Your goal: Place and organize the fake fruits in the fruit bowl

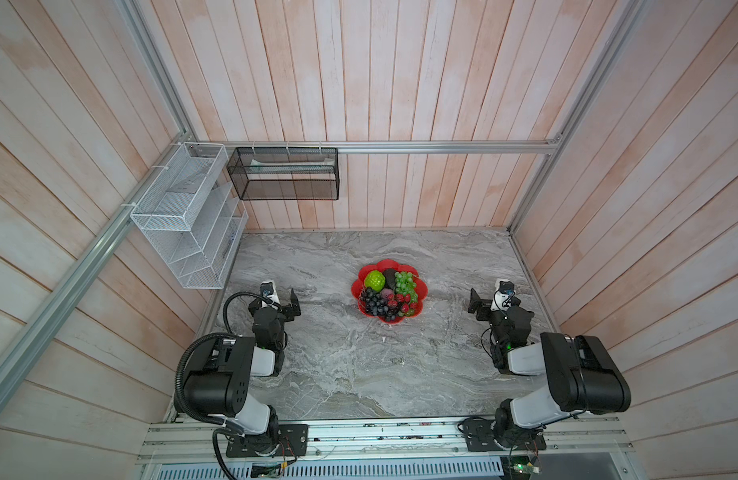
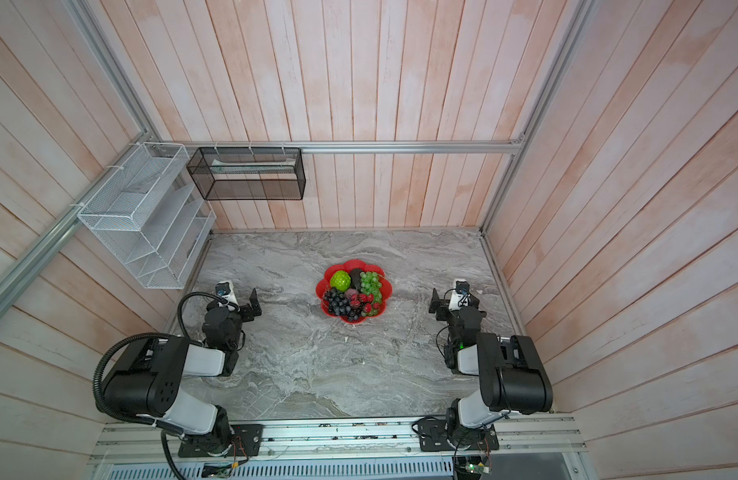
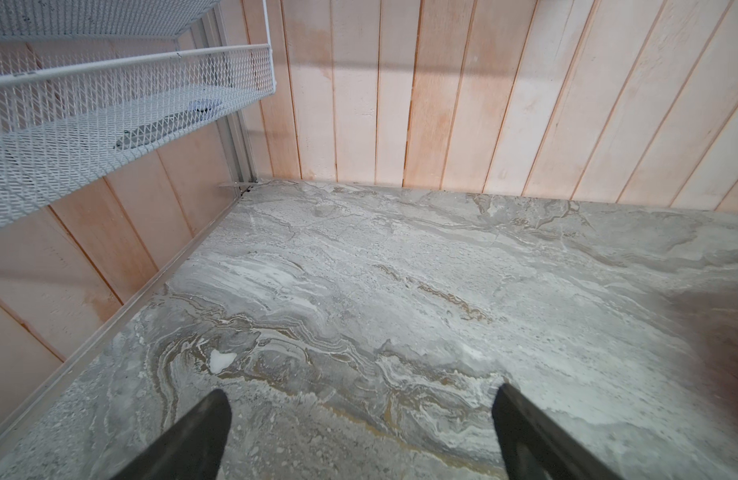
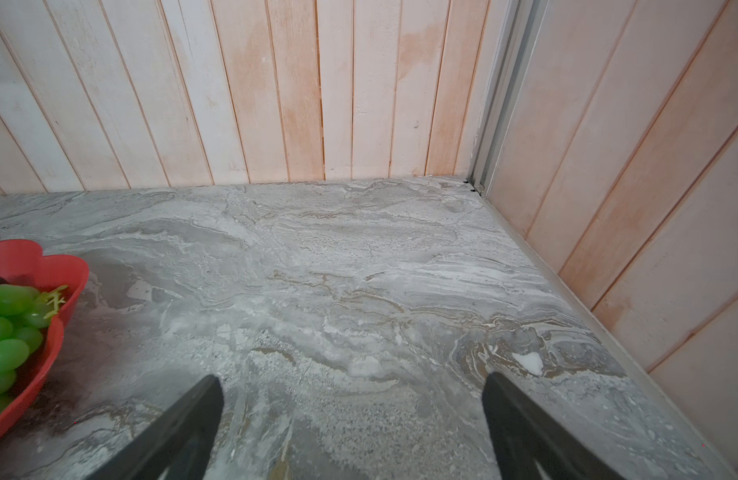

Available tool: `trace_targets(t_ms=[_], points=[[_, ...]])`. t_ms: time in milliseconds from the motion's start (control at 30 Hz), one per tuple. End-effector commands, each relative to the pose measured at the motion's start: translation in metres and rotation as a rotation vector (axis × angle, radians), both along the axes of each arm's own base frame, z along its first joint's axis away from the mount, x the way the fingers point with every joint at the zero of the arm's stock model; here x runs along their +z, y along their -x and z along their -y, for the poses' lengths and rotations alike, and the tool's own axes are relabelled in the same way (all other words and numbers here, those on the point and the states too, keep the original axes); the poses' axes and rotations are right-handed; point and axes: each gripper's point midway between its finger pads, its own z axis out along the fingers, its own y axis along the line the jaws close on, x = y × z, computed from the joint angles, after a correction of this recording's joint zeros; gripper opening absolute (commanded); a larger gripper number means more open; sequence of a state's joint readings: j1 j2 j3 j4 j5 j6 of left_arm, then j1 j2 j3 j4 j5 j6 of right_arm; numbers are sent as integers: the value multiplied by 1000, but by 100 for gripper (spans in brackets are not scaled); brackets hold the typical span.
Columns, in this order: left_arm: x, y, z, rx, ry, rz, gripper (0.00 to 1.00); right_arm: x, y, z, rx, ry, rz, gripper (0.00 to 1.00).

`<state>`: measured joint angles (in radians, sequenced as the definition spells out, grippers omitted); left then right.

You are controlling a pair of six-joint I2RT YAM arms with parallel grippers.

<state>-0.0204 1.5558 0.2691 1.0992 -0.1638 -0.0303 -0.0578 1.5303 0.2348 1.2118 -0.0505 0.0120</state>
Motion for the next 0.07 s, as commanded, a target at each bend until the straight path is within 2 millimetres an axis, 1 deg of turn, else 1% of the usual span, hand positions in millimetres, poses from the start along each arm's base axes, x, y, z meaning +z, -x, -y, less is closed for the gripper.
trace_targets(t_ms=[0, 33], points=[[15, -4, 0, -3, 10, 54, 100, 6, -2, 0, 4, -12, 14, 98], [15, -4, 0, -3, 10, 53, 100, 6, -2, 0, 5, -13, 15, 98]])
